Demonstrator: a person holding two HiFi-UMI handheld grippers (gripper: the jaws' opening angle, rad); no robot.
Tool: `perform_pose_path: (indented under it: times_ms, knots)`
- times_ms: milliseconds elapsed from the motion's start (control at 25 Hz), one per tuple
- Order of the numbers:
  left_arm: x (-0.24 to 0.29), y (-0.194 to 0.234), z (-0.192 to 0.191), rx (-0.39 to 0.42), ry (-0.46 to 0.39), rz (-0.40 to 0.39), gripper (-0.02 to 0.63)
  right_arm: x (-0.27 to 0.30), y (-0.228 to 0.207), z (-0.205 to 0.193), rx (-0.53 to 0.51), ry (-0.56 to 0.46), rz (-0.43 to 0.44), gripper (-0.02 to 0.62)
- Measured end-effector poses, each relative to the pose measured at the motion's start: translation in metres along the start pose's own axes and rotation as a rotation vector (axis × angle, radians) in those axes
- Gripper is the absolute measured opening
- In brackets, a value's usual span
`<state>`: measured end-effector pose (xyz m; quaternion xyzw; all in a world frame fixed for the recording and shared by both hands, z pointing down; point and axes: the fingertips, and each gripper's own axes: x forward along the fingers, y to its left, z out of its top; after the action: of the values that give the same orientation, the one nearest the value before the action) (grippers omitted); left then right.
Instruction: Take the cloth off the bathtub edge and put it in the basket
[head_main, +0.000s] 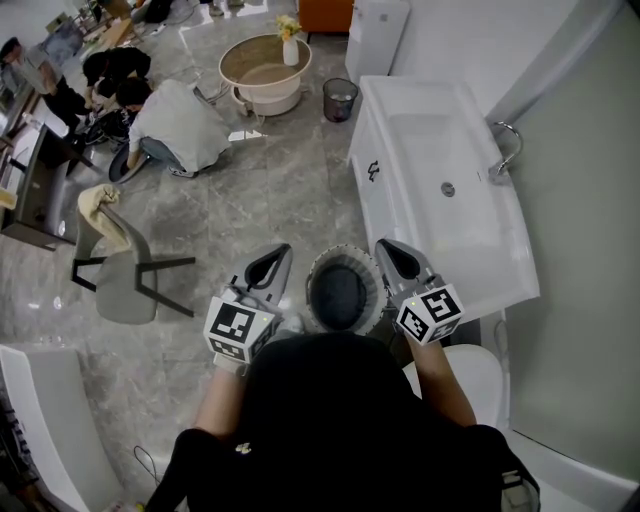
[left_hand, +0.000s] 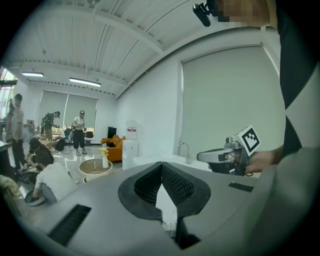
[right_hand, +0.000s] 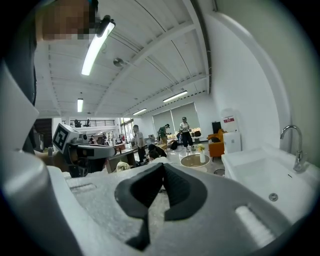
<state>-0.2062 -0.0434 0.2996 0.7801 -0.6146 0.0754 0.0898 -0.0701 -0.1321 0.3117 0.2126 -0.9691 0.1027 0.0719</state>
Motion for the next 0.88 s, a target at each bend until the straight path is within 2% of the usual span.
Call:
perform_pose_path:
  times_ms: [880]
  knots:
    - [-0.014, 0.004, -0.008, -0.014, -0.001, 0.012, 0.015, 0.004, 0.014, -0.009, 0.02, 0.005, -0.005, -0.003]
